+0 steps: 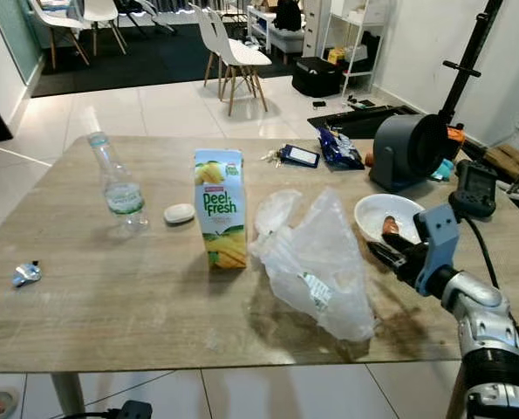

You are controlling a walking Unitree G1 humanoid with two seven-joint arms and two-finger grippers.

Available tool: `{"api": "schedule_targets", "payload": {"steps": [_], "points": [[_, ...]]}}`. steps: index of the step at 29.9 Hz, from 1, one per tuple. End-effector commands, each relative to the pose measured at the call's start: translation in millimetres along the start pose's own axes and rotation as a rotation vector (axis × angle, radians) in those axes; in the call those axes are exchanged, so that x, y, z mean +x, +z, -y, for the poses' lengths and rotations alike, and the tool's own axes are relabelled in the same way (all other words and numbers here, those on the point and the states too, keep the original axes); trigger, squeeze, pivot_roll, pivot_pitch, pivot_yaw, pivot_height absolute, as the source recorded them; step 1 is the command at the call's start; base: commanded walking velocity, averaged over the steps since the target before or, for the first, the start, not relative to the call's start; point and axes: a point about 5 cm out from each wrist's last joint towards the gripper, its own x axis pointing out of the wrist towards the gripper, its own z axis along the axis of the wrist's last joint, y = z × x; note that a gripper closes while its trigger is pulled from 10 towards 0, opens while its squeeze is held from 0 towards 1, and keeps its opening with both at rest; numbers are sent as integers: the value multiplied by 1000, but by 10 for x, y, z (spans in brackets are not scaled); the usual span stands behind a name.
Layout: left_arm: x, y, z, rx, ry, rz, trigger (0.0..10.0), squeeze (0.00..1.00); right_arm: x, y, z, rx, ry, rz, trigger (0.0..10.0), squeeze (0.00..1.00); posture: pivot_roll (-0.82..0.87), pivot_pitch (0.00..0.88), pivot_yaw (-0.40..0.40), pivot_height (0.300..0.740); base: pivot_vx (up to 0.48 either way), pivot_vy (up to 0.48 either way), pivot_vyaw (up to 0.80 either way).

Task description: Restocking fridge

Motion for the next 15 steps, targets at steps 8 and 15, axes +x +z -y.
{"api": "schedule_targets", "payload": {"steps": [8, 15], "points": [[16, -29, 98, 9, -23, -13, 10000, 0, 75, 203, 171, -230, -88, -90, 10000, 1000, 14, 0, -35, 740, 0, 0, 0], [15, -64, 126, 8, -27, -19, 10000, 0, 181, 124, 165, -604, -35, -360, 10000, 0, 31, 0, -55, 740, 0, 0, 0]]}}
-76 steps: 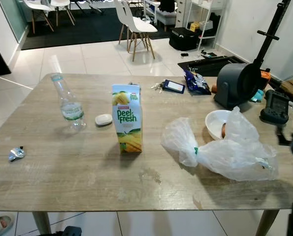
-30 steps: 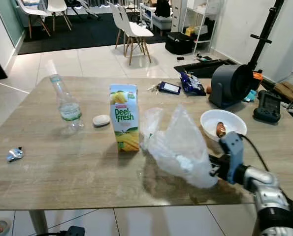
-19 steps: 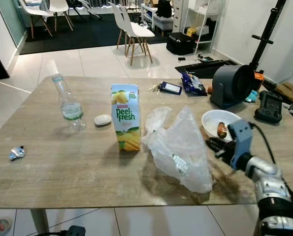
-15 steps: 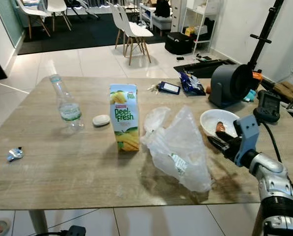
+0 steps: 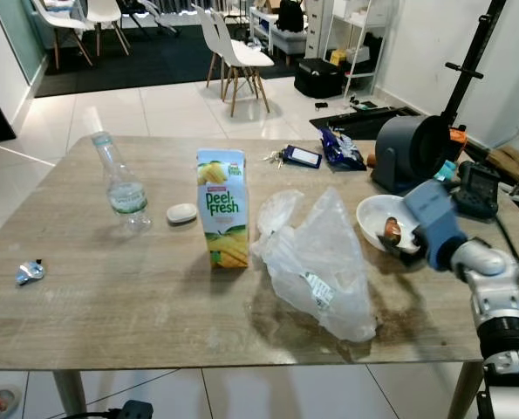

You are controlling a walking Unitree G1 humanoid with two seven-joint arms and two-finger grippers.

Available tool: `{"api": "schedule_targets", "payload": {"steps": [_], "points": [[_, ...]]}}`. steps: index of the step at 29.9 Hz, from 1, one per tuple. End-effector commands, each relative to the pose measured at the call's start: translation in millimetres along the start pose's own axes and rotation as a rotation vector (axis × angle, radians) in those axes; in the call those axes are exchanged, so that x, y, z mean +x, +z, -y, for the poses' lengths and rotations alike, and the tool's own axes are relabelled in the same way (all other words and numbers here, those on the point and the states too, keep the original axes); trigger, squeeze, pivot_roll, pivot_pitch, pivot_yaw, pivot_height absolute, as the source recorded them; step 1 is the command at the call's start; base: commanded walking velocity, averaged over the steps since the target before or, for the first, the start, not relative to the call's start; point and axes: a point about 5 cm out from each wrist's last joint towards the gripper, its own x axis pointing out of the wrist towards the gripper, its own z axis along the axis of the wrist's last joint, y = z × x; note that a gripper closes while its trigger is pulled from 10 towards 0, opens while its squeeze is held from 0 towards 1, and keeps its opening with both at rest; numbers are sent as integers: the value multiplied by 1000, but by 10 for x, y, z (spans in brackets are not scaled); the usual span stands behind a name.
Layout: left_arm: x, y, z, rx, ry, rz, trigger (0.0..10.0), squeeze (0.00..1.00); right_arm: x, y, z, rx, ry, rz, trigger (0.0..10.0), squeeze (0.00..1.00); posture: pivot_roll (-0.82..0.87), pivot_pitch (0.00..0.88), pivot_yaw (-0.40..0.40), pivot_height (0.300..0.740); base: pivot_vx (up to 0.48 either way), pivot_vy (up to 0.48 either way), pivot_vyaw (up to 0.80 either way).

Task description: Restocking fridge

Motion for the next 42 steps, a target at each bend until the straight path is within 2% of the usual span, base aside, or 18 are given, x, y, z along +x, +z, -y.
{"api": "schedule_targets", "payload": {"steps": [1, 11, 14, 19, 21, 24, 38, 42], "points": [[3, -71, 71, 6, -18, -22, 10000, 0, 3, 77, 83, -67, -13, -9, 10000, 0, 31, 0, -55, 740, 0, 0, 0], [-10, -134, 65, -10, -13, -28, 10000, 0, -34, 180, 280, -141, -39, -41, 10000, 0, 51, 0, -71, 740, 0, 0, 0], [-14, -160, 73, -16, -15, -30, 10000, 0, -41, 157, 348, -196, -71, -89, 10000, 0, 52, 0, -72, 740, 0, 0, 0], [-15, -167, 80, -15, -18, -32, 10000, 0, -17, 106, 328, -272, -48, -151, 10000, 0, 44, 0, -74, 740, 0, 0, 0], [-10, -157, 97, -13, -23, -30, 10000, 0, 24, 39, 269, -357, -4, -232, 10000, 0, 44, 0, -82, 740, 0, 0, 0], [-4, -141, 113, -17, -27, -23, 10000, 0, 44, -1, 243, -403, 23, -287, 10000, 0, 46, 0, -86, 740, 0, 0, 0], [-25, -279, 164, -34, -36, -46, 10000, 0, 126, 15, 242, -470, 18, -352, 10000, 0, 57, 0, -99, 740, 0, 0, 0], [-38, -339, 180, -46, -36, -54, 10000, 0, 157, -34, 192, -491, 29, -388, 10000, 0, 68, 25, -111, 740, 0, 0, 0]]}}
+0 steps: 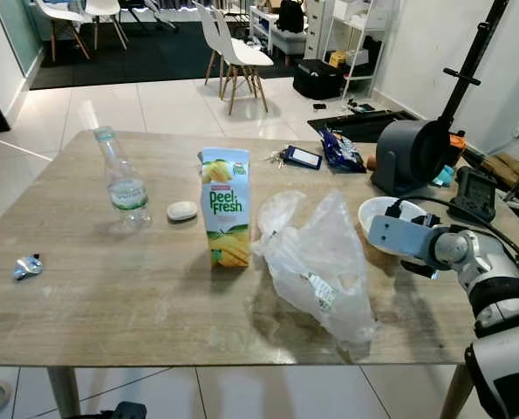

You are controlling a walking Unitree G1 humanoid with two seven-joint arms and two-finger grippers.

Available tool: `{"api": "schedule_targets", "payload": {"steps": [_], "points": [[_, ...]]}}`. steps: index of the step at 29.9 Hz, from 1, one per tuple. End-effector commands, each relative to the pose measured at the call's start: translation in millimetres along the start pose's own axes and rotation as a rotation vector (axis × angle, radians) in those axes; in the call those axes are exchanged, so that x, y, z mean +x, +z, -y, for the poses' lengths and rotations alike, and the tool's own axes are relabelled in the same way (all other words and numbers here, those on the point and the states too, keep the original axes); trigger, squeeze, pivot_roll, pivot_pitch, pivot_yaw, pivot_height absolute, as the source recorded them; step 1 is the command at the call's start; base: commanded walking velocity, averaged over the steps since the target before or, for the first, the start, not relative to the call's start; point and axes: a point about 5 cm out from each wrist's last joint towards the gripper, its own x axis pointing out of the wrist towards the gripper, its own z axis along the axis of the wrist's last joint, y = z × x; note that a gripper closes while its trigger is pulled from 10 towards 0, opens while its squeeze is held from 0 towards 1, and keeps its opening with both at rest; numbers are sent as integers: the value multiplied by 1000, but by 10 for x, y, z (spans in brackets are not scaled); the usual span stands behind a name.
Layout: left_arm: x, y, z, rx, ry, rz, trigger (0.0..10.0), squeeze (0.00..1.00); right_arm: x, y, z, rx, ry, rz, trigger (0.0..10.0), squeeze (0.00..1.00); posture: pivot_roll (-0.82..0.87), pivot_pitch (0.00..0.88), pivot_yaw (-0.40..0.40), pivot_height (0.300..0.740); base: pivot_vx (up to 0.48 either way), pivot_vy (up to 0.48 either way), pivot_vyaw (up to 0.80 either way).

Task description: Restocking fridge

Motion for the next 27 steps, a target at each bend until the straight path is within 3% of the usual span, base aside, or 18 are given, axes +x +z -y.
{"api": "schedule_targets", "payload": {"steps": [1, 12, 13, 16, 27], "points": [[-10, -206, 182, -5, -61, -75, 10000, 0, 15, 0, -19, -11, 7, -16, 10000, 0, 68, 25, -111, 740, 0, 0, 0], [-50, -329, 165, -16, -56, -84, 10000, 0, 53, -71, -121, -87, 41, -84, 10000, 0, 85, 75, -124, 740, 0, 0, 0], [-49, -324, 168, -15, -56, -83, 10000, 0, 51, -70, -116, -88, 41, -83, 392, 0, 85, 75, -124, 740, 0, 0, 0], [-48, -322, 169, -15, -57, -82, 10000, 0, 47, -71, -111, -87, 45, -80, 0, 0, 85, 75, -123, 740, 0, 0, 0], [-44, -302, 165, -5, -60, -78, 10000, 0, -13, -131, -16, -84, 26, -90, 0, 0, 79, 71, -115, 740, 0, 0, 0]]}}
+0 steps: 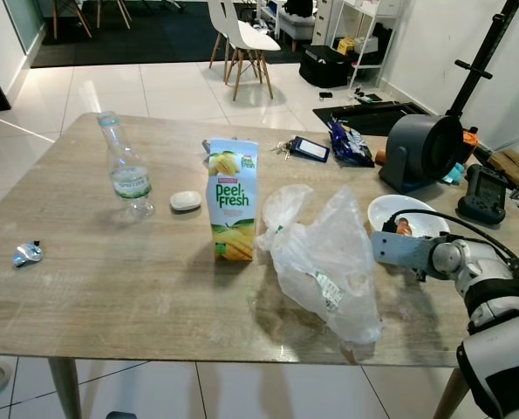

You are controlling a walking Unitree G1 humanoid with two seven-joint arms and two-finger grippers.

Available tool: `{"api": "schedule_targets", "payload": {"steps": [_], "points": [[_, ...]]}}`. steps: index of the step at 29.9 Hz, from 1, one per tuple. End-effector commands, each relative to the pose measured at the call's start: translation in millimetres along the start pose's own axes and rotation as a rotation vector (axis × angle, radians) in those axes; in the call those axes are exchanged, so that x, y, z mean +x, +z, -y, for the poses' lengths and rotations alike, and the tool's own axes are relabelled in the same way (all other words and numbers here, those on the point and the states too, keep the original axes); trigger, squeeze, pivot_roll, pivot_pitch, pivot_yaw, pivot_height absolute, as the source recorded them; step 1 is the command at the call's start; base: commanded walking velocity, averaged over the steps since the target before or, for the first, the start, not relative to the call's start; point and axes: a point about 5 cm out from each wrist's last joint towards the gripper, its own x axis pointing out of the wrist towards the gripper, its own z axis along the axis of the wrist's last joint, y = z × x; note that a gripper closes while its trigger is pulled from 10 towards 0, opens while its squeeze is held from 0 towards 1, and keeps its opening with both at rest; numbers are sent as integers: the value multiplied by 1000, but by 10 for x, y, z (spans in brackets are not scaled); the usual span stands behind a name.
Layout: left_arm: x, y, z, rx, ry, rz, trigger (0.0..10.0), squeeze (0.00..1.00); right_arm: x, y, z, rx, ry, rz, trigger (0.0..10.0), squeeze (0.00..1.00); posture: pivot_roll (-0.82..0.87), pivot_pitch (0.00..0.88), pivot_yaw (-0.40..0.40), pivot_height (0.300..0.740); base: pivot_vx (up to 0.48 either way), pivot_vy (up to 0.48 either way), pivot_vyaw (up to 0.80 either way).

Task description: Restocking fridge

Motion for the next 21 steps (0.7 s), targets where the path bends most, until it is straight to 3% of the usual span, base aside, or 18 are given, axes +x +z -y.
{"api": "schedule_targets", "payload": {"steps": [1, 14, 18, 21], "points": [[-7, -173, 183, 9, -76, -70, 10000, 0, -40, -72, 48, 13, -8, -16, 0, 0, 79, 71, -115, 740, 0, 0, 0], [15, -83, 168, 23, -75, -57, 10000, 0, -97, -140, 112, 47, -24, -11, 0, 0, 69, 37, -108, 740, 0, 0, 0], [27, -45, 179, 27, -77, -50, 10000, 0, -127, -208, 114, 70, -17, -20, 0, 0, 65, 31, -107, 740, 0, 0, 0], [39, -3, 197, 32, -81, -43, 10000, 0, -252, -398, 216, 94, -27, -76, 0, 0, 57, 22, -106, 740, 0, 0, 0]]}}
